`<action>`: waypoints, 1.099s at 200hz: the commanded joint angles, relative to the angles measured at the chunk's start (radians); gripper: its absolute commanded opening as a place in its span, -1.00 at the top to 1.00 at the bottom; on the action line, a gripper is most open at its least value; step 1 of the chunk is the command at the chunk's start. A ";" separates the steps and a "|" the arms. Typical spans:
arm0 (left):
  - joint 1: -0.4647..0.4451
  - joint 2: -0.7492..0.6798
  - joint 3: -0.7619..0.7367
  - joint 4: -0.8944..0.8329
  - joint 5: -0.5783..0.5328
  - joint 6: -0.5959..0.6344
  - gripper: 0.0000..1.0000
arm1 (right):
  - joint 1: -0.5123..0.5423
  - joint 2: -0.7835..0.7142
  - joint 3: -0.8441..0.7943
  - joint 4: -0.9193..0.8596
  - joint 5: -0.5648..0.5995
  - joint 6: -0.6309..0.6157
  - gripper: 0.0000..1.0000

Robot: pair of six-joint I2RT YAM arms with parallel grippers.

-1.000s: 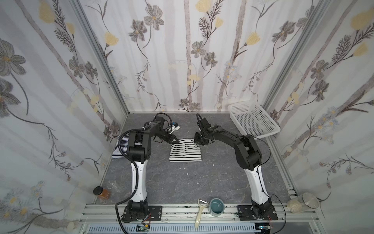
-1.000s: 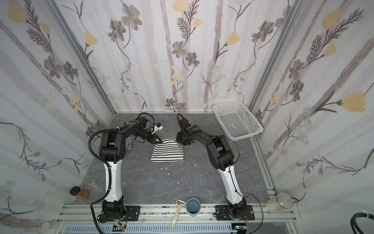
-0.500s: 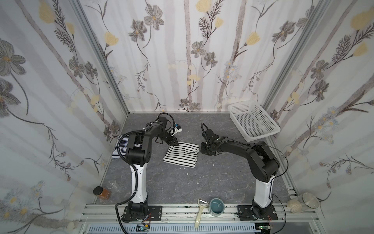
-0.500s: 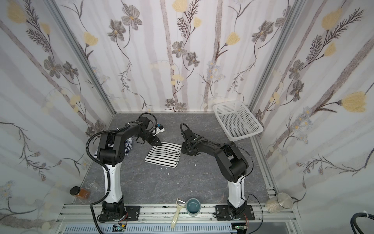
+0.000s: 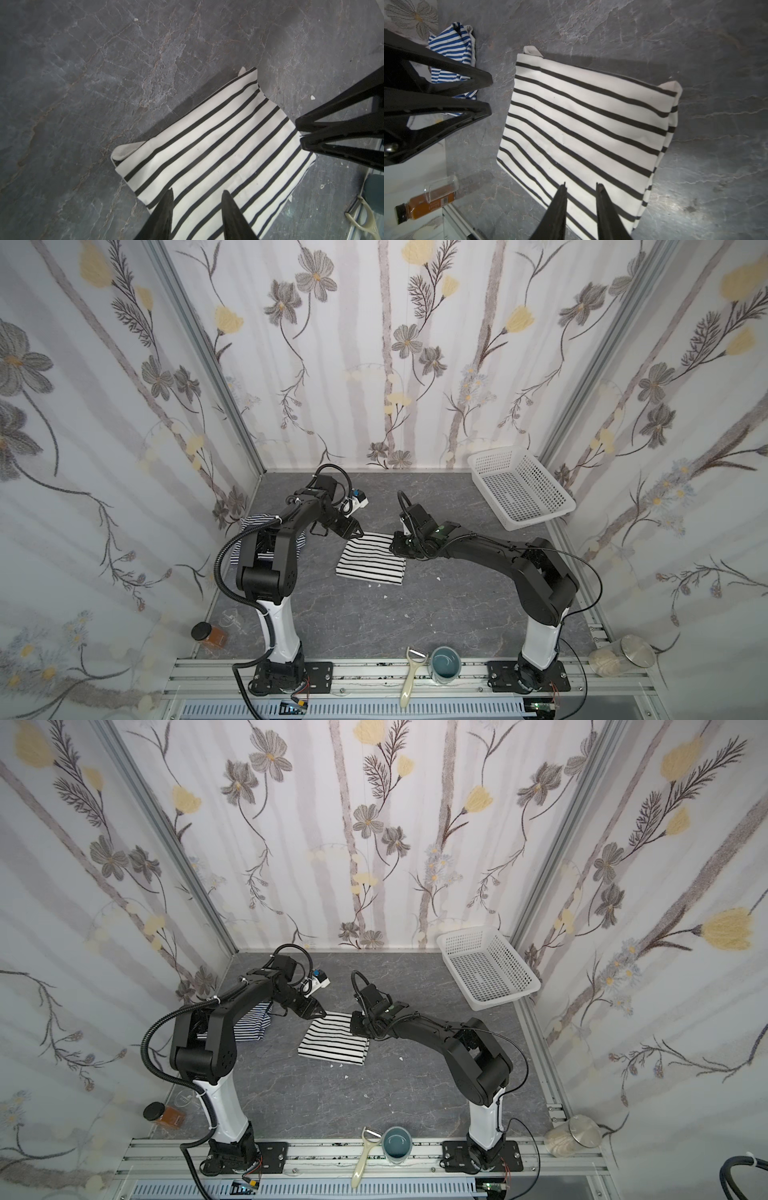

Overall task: Fold and stack the tank tops
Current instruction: 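Drag the folded tank top toward the robot with both grippers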

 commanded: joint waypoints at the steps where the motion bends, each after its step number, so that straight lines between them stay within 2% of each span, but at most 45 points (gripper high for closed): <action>1: 0.035 -0.036 -0.054 0.015 -0.016 -0.041 0.11 | 0.003 0.005 -0.027 0.048 -0.013 0.018 0.46; 27: 0.085 -0.050 -0.116 0.035 -0.053 -0.094 0.02 | 0.002 -0.010 -0.094 0.067 -0.010 0.020 0.46; 71: 0.116 -0.047 -0.214 0.052 -0.012 -0.110 -0.07 | 0.002 0.011 -0.155 0.116 -0.036 0.035 0.47; 136: 0.136 -0.005 -0.221 0.078 0.018 -0.132 -0.09 | -0.018 0.025 -0.205 0.104 -0.016 0.037 0.47; 202: 0.137 0.084 -0.213 0.075 0.108 -0.140 -0.05 | -0.020 0.039 -0.226 0.109 -0.017 0.038 0.47; 220: 0.134 0.098 -0.218 0.074 0.117 -0.139 0.06 | -0.019 0.039 -0.229 0.114 -0.019 0.041 0.47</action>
